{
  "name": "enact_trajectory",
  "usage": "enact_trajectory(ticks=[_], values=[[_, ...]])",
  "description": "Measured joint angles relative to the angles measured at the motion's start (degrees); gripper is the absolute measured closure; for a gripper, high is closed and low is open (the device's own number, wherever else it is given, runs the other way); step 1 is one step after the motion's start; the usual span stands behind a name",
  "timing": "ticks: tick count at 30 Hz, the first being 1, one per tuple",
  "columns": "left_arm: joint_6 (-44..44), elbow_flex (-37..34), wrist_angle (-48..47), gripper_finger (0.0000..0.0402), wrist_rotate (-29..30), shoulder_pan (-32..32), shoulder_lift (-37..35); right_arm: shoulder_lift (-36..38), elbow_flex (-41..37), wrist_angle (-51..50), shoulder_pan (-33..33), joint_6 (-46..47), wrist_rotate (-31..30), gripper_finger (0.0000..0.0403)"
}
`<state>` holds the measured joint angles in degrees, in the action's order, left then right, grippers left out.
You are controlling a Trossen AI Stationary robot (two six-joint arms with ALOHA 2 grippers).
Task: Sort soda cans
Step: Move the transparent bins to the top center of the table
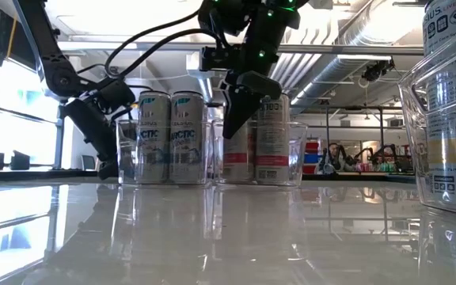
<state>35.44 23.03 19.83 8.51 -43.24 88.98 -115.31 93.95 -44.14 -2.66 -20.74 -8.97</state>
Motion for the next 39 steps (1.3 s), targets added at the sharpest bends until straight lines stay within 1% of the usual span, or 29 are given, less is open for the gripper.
enact_trajectory(ticks=[3,9,12,17,21,22,24,28,30,32,34,39], values=[[-2.24,0.02,-0.44,0.0388,0.91,0.09,-0.01,0.00,0.00,1.06,0.00,0.56,0.12,0.0352],[-6.08,-0.01,-1.21,0.0387,3.65,0.32,-0.57,1.28,0.10,0.14,0.16,2.46,0.27,0.0247],[-7.68,-0.07,-1.47,0.0387,4.63,0.31,-1.07,3.13,1.10,-2.03,0.73,5.24,0.17,0.0216],[-10.83,-0.15,-1.67,0.0387,6.66,0.28,-1.57,6.67,3.84,-9.98,2.70,11.41,-2.43,0.0205],[-15.09,-0.23,-1.19,0.0387,9.21,0.43,-1.57,9.87,4.92,-14.20,7.25,16.82,-3.05,0.0204],[-16.42,-0.24,-0.90,0.0387,10.54,0.74,-1.57,10.92,5.09,-15.09,8.87,18.32,-3.13,0.0204],[-19.27,-0.27,-0.63,0.0387,15.05,1.78,-1.79,12.62,5.16,-16.64,12.39,21.96,-3.28,0.0204],[-23.20,-1.21,-0.64,0.0387,27.28,4.40,-3.87,15.88,5.11,-20.03,20.68,32.44,-5.35,0.0204],[-24.53,-2.59,-1.04,0.0387,31.51,5.44,-5.78,18.14,5.11,-21.60,24.92,39.27,-6.16,0.0204],[-26.15,-4.14,-0.89,0.0387,32.57,6.46,-8.41,20.06,5.11,-23.23,28.76,47.68,-6.28,0.0204],[-27.75,-5.98,-0.83,0.0387,31.97,7.69,-11.58,21.78,5.11,-24.69,32.31,56.87,-5.76,0.0204],[-33.89,-11.02,-0.67,0.0387,29.68,12.18,-19.82,24.73,5.09,-29.40,41.68,81.71,0.82,0.0204]])
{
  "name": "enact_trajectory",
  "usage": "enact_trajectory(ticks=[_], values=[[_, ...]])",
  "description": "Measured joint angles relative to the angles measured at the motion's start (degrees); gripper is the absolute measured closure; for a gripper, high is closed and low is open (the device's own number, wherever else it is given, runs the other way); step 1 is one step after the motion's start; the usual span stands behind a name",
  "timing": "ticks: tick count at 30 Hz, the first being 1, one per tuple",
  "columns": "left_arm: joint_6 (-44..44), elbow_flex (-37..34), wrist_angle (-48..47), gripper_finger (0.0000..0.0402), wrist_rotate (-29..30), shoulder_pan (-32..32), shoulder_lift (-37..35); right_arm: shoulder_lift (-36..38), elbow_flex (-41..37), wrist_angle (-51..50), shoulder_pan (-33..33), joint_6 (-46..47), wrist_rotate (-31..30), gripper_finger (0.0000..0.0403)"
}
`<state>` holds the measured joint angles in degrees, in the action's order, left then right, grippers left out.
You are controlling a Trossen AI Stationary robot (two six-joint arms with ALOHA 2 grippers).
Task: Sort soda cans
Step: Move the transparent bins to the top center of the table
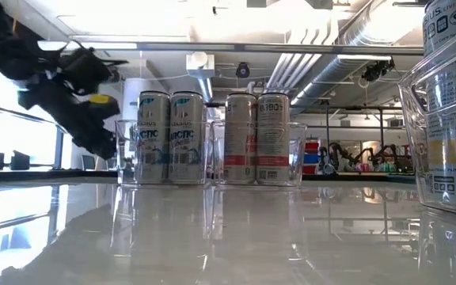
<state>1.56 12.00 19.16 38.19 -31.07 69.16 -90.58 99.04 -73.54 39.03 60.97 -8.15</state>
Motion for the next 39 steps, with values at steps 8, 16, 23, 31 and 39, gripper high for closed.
enact_trajectory(ticks=[8,16,23,31,39], values=[[-13.48,-5.58,0.33,0.0388,-3.68,10.73,-8.82,-5.15,-0.08,-0.11,15.05,25.95,2.43,0.0204],[-19.43,-6.72,0.91,0.0388,-4.86,21.09,-10.21,-17.25,-0.13,3.56,20.59,27.17,6.97,0.0204],[-20.77,-6.72,1.27,0.0388,-2.43,25.74,-10.33,-24.34,-0.15,1.63,19.33,19.47,7.95,0.0211],[-23.03,-6.72,3.00,0.0387,-0.85,26.60,-10.54,-24.93,-3.22,0.35,16.38,12.46,8.91,0.0283],[-22.41,-6.72,2.47,0.0388,-0.37,28.83,-14.27,-24.97,-4.06,0.24,12.63,2.50,9.42,0.0392]])
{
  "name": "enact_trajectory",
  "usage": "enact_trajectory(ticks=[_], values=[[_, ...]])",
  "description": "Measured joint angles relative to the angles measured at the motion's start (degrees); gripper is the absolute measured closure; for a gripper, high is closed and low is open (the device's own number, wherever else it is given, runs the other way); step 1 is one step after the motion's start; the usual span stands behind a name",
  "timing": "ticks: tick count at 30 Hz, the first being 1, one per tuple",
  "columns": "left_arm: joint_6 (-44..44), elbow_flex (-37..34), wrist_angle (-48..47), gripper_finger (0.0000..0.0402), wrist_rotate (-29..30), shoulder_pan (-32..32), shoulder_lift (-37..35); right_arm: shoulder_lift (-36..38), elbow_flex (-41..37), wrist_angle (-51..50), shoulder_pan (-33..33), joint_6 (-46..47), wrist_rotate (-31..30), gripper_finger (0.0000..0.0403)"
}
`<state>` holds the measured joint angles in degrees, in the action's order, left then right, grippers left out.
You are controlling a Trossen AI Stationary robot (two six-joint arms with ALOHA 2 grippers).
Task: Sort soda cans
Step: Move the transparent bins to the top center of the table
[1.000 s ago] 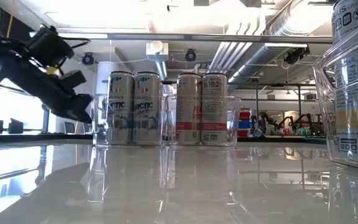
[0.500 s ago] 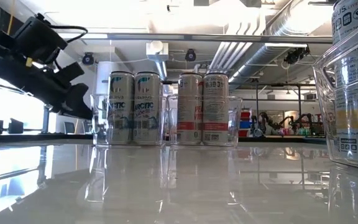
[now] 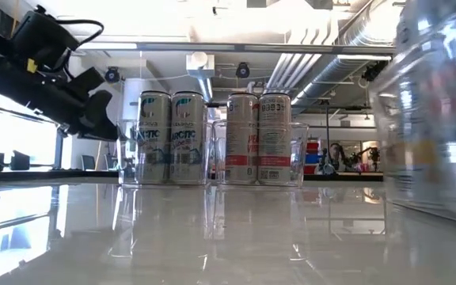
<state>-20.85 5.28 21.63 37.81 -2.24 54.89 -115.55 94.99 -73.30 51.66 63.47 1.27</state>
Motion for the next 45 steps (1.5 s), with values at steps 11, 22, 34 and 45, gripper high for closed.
enact_trajectory(ticks=[11,22,34,45], values=[[1.45,0.04,0.59,0.0388,0.05,3.91,-5.23,-0.29,-0.20,-7.16,-0.53,-16.60,-0.96,0.0399],[2.85,0.04,0.86,0.0387,-0.38,6.90,-10.64,-0.72,-0.53,-17.04,-1.69,-37.54,-3.34,0.0398],[3.05,0.04,0.42,0.0387,-0.20,7.25,-10.86,-0.27,-0.34,-16.70,-1.67,-31.95,-4.69,0.0385],[2.98,0.04,0.48,0.0387,-0.69,7.23,-10.83,3.15,-0.27,-16.63,1.80,-17.91,-7.86,0.0363]])
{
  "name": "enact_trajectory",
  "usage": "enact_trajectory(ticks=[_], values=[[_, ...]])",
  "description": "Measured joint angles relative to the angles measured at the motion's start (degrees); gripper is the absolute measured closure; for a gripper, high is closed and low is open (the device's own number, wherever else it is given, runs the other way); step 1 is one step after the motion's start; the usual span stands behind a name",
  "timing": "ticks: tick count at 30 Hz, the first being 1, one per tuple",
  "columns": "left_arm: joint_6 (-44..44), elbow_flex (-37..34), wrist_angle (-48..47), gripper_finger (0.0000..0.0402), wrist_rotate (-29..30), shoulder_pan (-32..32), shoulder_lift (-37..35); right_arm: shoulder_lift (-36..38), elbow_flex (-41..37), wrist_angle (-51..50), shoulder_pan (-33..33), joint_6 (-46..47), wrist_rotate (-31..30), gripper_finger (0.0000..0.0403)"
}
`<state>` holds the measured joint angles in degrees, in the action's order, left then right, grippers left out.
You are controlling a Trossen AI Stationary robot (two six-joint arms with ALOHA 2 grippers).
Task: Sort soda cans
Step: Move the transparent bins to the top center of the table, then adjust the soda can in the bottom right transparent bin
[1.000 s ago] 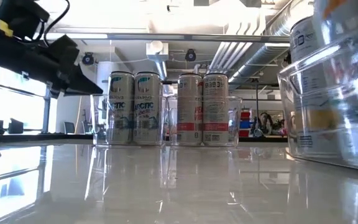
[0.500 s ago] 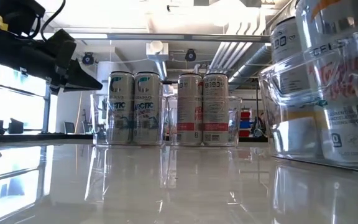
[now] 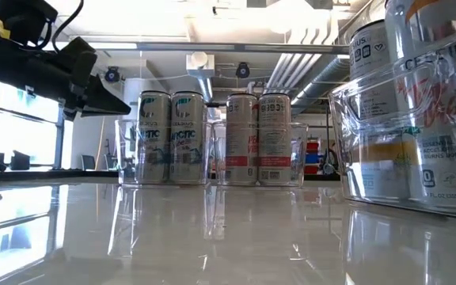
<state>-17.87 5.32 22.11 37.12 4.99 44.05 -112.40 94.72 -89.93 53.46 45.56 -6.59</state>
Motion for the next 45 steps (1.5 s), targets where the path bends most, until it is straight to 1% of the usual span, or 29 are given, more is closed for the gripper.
enact_trajectory(ticks=[3,6,8,11,14,17,19,21,24,33,40,45], values=[[-0.02,0.00,0.00,0.0387,-0.02,0.00,0.00,1.96,0.02,0.01,0.93,5.89,-1.42,0.0349],[-0.01,0.00,0.00,0.0387,-0.66,0.00,0.02,3.59,0.02,0.30,1.56,11.10,-2.76,0.0323],[-0.04,0.00,0.00,0.0387,-0.68,0.00,0.02,5.12,0.02,0.78,1.94,14.46,-4.22,0.0298],[-0.02,0.00,0.00,0.0387,-0.70,0.00,0.02,7.10,0.02,3.39,2.26,17.54,-7.54,0.0250],[-0.01,0.00,0.00,0.0387,-0.71,0.00,0.02,8.20,0.04,8.66,2.12,17.40,-10.49,0.0195],[0.00,0.00,0.00,0.0387,-0.73,0.00,0.02,8.47,0.04,12.70,1.45,13.23,-12.87,0.0144],[0.00,0.00,-0.04,0.0387,-0.92,0.00,0.02,8.22,0.04,13.94,0.68,9.72,-13.03,0.0118],[0.00,0.00,-0.04,0.0387,-1.51,0.00,0.02,8.20,0.04,13.92,-0.14,7.00,-13.03,0.0102],[0.02,0.00,-0.29,0.0387,-2.32,0.00,0.02,8.18,0.04,13.90,-1.48,2.32,-13.07,0.0093],[-0.04,0.00,-1.51,0.0387,-2.62,0.00,0.02,8.15,0.04,13.70,-3.98,-9.55,-12.26,0.0091],[-0.02,0.00,-1.53,0.0387,-3.65,0.00,0.02,7.80,0.04,13.61,-4.10,-14.40,-11.89,0.0091],[0.00,0.00,-1.79,0.0387,-3.80,-0.01,0.02,5.76,0.04,11.69,-4.31,-16.09,-11.60,0.0091]])
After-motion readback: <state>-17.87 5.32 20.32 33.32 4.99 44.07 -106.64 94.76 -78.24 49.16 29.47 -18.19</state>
